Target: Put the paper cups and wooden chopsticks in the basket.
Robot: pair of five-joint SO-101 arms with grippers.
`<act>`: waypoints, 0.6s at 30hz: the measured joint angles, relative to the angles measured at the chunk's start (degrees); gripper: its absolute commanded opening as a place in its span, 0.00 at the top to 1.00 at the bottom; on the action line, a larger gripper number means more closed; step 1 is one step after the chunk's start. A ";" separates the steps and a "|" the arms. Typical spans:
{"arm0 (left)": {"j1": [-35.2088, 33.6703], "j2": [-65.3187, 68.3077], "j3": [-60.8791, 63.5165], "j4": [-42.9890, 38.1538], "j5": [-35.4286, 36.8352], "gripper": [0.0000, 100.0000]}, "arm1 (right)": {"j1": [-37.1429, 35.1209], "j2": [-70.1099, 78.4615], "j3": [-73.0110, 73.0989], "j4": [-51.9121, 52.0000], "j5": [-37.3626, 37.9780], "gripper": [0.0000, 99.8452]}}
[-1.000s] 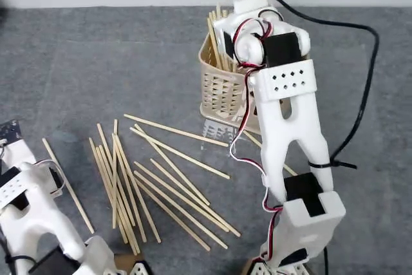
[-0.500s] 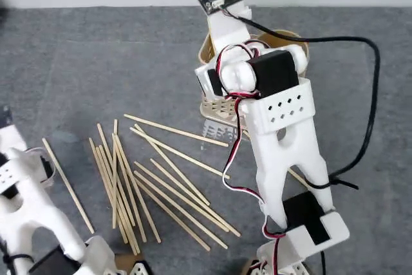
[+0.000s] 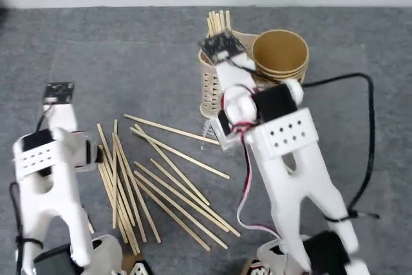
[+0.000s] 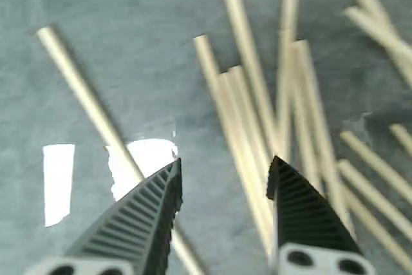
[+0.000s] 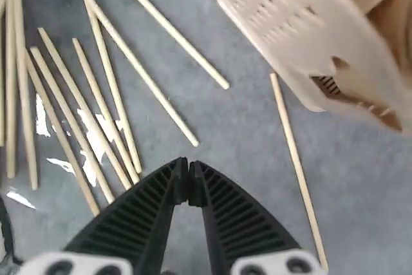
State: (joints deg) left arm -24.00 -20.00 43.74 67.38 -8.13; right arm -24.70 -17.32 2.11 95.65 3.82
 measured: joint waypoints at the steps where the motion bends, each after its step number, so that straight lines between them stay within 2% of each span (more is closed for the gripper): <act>1: 1.49 0.00 0.44 -0.44 1.05 0.79 | 0.88 -1.76 3.34 -2.37 0.00 0.99; 9: 4.13 0.00 10.02 -10.37 2.37 0.78 | 9.58 -14.51 25.49 -19.43 0.00 0.99; 18: 4.48 0.00 13.98 -14.33 2.64 0.79 | 11.87 -16.18 28.22 -23.74 0.00 0.99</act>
State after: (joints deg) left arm -19.52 -20.00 57.71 53.05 -5.49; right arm -12.84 -33.49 30.33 71.91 3.82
